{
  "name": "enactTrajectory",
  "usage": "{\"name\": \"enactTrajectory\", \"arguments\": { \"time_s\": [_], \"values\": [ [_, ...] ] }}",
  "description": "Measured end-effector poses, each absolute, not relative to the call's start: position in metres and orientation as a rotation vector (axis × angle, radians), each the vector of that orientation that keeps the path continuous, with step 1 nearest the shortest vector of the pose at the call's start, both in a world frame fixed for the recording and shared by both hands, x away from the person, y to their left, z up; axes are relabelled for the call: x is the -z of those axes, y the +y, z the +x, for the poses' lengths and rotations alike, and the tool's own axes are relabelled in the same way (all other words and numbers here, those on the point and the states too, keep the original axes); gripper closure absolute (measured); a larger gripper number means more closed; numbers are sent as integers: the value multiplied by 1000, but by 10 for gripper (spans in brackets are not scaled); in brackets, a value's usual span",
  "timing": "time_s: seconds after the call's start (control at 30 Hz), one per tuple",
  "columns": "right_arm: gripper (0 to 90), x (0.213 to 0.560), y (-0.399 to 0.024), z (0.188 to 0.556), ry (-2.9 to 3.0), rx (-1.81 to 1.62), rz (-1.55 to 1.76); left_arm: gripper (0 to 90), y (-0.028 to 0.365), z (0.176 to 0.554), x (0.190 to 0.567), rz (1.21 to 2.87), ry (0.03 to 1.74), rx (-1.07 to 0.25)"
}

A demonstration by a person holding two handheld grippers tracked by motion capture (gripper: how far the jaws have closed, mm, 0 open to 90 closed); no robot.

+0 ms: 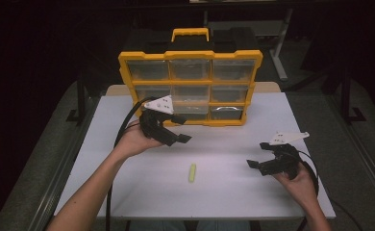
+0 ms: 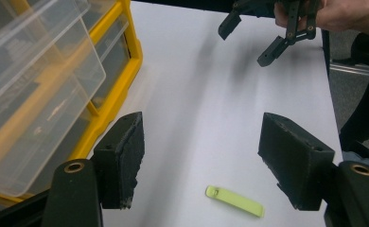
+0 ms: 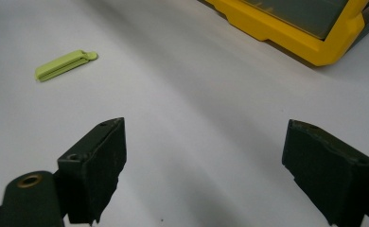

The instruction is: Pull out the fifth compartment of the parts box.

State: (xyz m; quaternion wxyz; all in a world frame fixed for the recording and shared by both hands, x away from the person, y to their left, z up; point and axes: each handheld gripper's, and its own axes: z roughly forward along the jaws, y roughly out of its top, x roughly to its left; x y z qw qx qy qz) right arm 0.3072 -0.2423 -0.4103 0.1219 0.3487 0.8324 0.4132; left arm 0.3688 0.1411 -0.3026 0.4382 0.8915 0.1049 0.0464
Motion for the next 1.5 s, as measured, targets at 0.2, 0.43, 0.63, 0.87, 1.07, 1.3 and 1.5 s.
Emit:
{"name": "enactTrajectory", "arguments": {
  "time_s": [0.2, 0.43, 0.63, 0.87, 1.07, 1.3, 1.5],
  "values": [
    [136, 410, -243, 307, 2434, -1201, 1017, 328, 145, 371, 285, 2233, 240, -128],
    [136, 411, -241, 308, 2445, -1191, 1007, 334, 145, 371, 276, 2226, 222, -127],
    [136, 411, -241, 307, 2446, -1191, 1012, 334, 143, 375, 272, 2242, 211, -130],
    [136, 411, -242, 307, 2448, -1191, 1013, 334, 143, 382, 265, 2245, 210, -135],
    [136, 411, -241, 307, 2447, -1192, 1005, 334, 143, 386, 257, 2248, 201, -144],
    [136, 411, -241, 307, 2448, -1192, 1007, 334, 141, 391, 249, 2251, 201, -154],
    [136, 411, -241, 308, 2448, -1191, 1001, 334, 138, 395, 241, 2257, 194, -164]
  ]
}}
